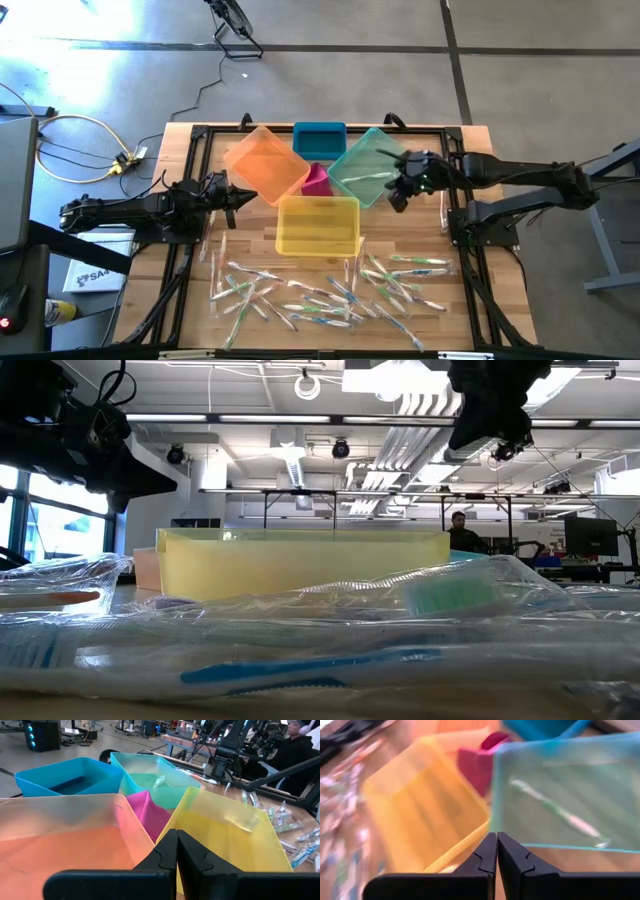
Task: Pick & Place Toothbrushes
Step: Put the orange toothbrush into the yellow bin
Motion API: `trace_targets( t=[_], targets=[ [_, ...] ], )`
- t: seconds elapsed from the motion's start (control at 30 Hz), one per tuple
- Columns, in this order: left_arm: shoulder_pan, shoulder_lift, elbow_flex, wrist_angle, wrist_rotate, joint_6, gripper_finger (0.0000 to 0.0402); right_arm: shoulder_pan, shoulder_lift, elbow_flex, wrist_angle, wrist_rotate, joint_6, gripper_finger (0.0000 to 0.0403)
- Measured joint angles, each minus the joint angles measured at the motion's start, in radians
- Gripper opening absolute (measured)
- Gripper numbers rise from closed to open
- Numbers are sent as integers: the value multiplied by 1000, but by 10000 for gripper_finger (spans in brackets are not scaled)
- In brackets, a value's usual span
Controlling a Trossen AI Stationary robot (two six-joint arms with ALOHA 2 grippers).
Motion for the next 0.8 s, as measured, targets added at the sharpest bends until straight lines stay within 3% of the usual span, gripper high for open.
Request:
trace_targets(
  t=[0.23, 0.53, 0.8],
  targets=[
    [0, 0, 0, 0, 0, 10, 0, 10, 26, 0, 38, -97, -98, 3],
    [0, 0, 0, 0, 0, 8, 0, 9, 39, -1, 101, 19, 134, 3],
    [0, 0, 0, 0, 0, 0, 0, 9, 40, 0, -319, 195, 501, 2]
  ],
)
